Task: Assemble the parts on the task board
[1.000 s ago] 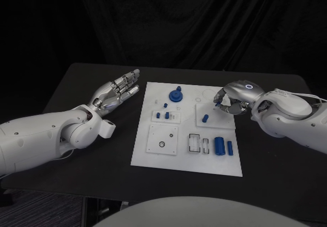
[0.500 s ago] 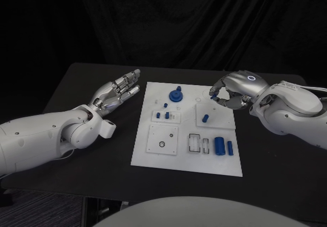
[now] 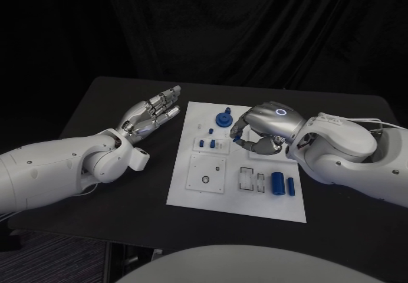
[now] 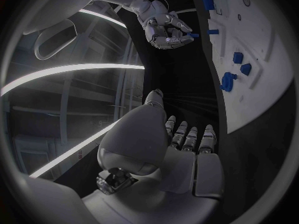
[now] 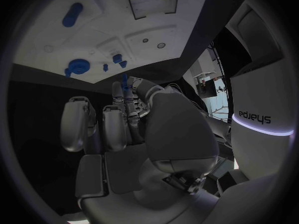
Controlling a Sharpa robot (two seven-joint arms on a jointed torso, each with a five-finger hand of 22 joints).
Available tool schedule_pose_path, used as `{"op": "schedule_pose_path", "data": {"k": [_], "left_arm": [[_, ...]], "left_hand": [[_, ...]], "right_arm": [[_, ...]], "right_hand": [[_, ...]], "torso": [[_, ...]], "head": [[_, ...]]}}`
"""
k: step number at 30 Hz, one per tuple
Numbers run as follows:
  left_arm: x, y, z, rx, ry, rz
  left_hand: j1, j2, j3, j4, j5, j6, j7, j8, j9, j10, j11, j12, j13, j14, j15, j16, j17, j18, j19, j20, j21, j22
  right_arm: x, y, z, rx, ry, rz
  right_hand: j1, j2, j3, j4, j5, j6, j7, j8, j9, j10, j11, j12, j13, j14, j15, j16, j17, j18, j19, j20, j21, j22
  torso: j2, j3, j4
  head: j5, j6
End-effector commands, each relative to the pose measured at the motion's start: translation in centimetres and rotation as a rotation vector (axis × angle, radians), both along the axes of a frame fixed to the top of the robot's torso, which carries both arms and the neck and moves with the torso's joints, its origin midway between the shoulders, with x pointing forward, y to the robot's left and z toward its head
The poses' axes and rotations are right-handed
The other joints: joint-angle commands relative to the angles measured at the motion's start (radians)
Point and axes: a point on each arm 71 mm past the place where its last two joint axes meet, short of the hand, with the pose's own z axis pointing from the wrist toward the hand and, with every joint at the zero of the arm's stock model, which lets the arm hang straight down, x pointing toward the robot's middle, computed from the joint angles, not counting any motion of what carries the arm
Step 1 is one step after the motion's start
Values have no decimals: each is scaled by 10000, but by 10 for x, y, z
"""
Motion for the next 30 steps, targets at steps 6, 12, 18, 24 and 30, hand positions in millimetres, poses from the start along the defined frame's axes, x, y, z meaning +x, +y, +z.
{"op": "schedule_pose_path", "data": {"k": [6,12,18,24,30], "left_arm": [[-1,-6,6,-625,-799,-292],[1,-8,5,-630,-775,-339],[1,-9,3,-636,-730,-377],[0,-9,1,-644,-687,-397],[0,-9,-1,-643,-633,-399]], "left_hand": [[109,9,8,-47,34,-8,59,-58,-5,-69,18,-25,-6,-4,-57,-67,-9,187,-1,56,16,10],[109,9,8,-47,34,-8,59,-58,-5,-69,18,-25,-6,-4,-57,-67,-9,187,-1,56,16,10],[118,26,13,-46,32,-14,63,-58,-6,-74,30,-29,-7,-4,-55,-67,-9,193,0,58,17,11],[123,36,17,-45,31,-17,64,-59,-6,-78,36,-33,-7,-4,-54,-67,-9,195,-1,60,16,6],[134,52,24,-47,33,-29,66,-60,-7,-81,43,-34,-7,-4,-52,-67,-9,198,0,64,16,7]], "right_arm": [[-1,25,-22,-873,429,399],[-4,39,-40,-1151,630,767],[-5,45,-50,-1339,804,881],[-6,47,-55,-1409,754,961],[-6,48,-60,-1419,761,983]], "right_hand": [[49,6,-19,-26,-59,-64,-28,-27,27,34,38,-32,9,179,-58,-61,1,76,-20,-29,-75,1695],[57,29,-29,-28,-72,-29,-40,-10,49,60,26,-23,16,182,-63,-57,10,76,-17,-30,-70,1697],[69,29,-38,-40,-78,-18,-48,-5,60,77,17,-16,22,179,-68,-65,-6,78,-20,-32,-80,1695],[78,31,-43,-49,-78,-13,-51,-3,67,86,13,-13,25,178,-71,-68,-11,81,-23,-34,-88,1692],[95,33,-51,-66,-63,-6,-56,0,79,106,4,-4,32,188,-78,-51,26,73,-8,-38,-51,1704]], "torso": [[-9,-18,9],[-8,1,-5],[-10,5,-10],[-5,12,-32],[-3,13,-16]], "head": [[96,1],[161,1],[134,1],[162,1],[167,1]]}}
